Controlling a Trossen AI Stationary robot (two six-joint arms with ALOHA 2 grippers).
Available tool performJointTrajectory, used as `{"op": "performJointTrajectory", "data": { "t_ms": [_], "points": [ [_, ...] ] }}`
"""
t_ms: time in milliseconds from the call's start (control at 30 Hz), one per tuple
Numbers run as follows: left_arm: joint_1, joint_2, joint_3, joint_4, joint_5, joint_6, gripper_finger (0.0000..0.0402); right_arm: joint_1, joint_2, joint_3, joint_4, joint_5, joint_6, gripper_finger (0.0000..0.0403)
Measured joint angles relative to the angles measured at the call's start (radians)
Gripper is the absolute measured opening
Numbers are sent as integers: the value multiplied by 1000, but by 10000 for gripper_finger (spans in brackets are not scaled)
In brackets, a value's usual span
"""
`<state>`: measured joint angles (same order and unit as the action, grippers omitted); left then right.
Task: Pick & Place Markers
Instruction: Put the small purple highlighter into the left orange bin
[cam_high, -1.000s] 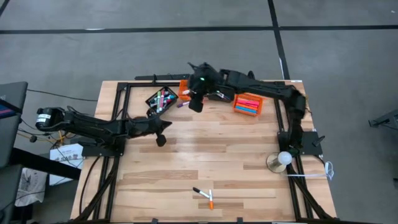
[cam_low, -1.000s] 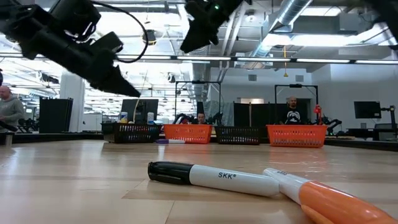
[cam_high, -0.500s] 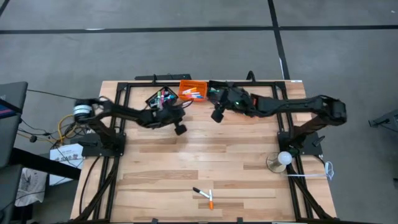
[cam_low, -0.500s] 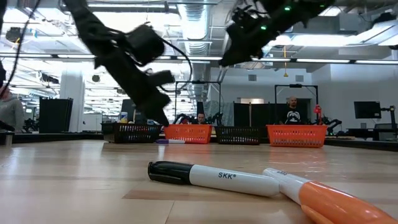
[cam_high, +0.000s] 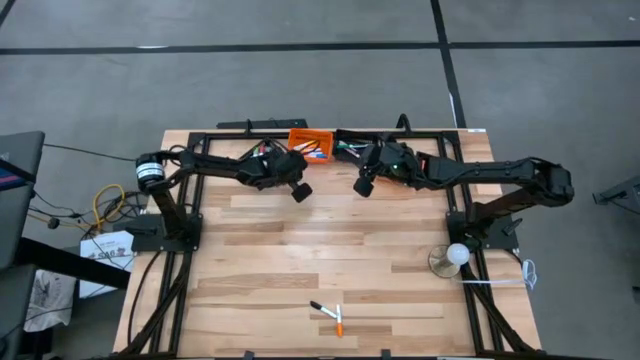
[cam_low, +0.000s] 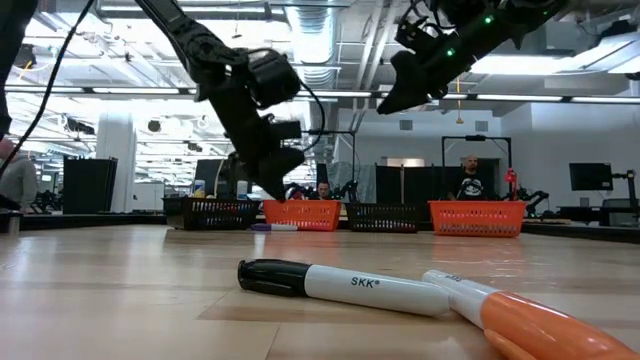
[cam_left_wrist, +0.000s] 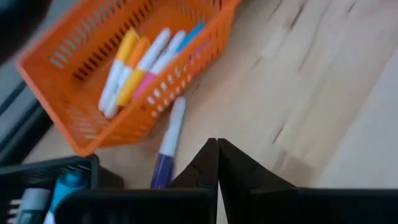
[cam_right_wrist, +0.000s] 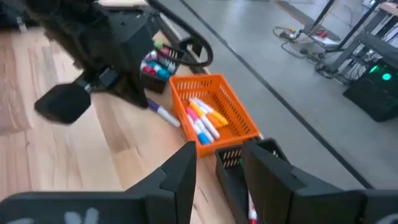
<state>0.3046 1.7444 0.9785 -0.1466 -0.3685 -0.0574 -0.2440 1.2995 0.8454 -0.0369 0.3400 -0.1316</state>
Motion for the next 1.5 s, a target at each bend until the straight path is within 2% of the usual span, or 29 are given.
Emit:
{"op": "performJointTrajectory", "data": {
  "t_ms": [300,533,967,1133,1300,1500],
  "points": [
    [22,104,48,-7,0,3,4,1,-1,0,-54,-12,30,123],
    [49,125,54,-3,5,6,4,1,-1,0,-69,-52,54,123],
    [69,136,53,-20,88,0,4,-1,-1,6,-75,-53,72,123],
    [68,132,53,-31,9,6,4,-1,-1,30,-96,-53,72,123],
    [68,130,53,-37,-16,8,4,-1,-1,38,-101,-53,71,123],
    [68,130,53,-48,-93,16,4,-1,0,38,-114,-53,71,123]
  ]
}}
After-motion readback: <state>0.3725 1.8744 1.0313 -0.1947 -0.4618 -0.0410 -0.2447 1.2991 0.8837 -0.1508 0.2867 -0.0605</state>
